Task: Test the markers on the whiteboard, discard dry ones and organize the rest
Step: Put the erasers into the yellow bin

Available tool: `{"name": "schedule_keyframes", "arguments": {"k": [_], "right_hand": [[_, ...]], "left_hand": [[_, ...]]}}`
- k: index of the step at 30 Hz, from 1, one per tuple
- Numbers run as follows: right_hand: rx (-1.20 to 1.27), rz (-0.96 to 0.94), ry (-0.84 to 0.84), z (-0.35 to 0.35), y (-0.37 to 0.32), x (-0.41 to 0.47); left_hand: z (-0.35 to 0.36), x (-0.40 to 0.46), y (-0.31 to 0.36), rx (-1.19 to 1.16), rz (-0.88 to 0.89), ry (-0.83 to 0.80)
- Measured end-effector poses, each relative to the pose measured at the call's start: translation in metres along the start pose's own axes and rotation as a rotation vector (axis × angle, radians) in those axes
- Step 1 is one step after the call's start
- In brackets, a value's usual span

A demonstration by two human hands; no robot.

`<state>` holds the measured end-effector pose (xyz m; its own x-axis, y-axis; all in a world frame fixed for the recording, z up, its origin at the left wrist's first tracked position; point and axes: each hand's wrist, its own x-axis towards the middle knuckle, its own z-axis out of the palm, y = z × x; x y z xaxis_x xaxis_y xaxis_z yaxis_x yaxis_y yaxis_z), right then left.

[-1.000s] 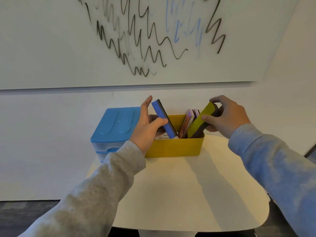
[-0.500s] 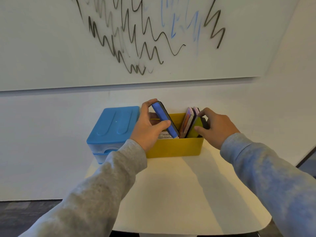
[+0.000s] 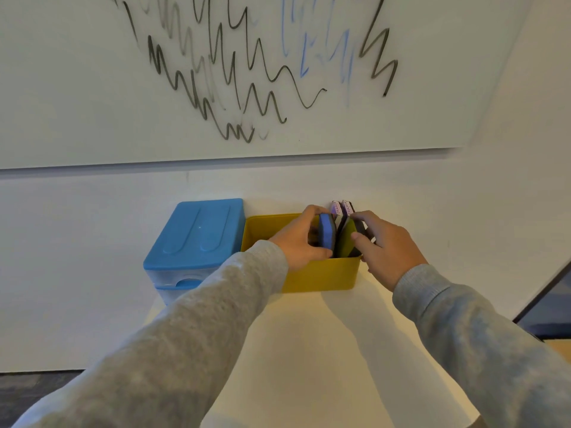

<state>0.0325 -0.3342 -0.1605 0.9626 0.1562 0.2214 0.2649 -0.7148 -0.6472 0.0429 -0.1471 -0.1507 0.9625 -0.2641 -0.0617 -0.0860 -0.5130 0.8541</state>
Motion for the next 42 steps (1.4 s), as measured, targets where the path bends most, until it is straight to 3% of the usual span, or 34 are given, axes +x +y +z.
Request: {"name": "schedule_keyframes", "arguments": {"k": [10, 13, 17, 25, 33, 37, 42], "right_hand": [[-0.027, -0.058, 0.134, 0.001, -0.005, 0.002], [-0.015, 0.014, 0.119, 0.003, -0.005, 0.004], [-0.008, 0.080, 0.105, 0.002, -0.007, 0.008], [0.013, 0.181, 0.128, 0.005, -0.009, 0.011], [-0.047, 0.081, 0.120, 0.005, -0.013, 0.006], [-0.068, 0.120, 0.080, 0.005, -0.014, 0.008], [-0.084, 0.153, 0.045, 0.003, -0.016, 0.010]], "left_hand": [[0.000, 0.003, -0.001, 0.063, -0.031, -0.037], [0.004, 0.006, -0.001, 0.137, -0.028, -0.022], [0.007, 0.004, -0.006, 0.075, -0.001, 0.092], [0.011, 0.002, -0.012, 0.067, 0.053, 0.165], [0.006, 0.006, -0.012, 0.113, 0.009, 0.085], [0.007, 0.008, -0.011, 0.136, -0.032, 0.054], [0.014, 0.008, -0.008, 0.063, -0.026, 0.158]]}}
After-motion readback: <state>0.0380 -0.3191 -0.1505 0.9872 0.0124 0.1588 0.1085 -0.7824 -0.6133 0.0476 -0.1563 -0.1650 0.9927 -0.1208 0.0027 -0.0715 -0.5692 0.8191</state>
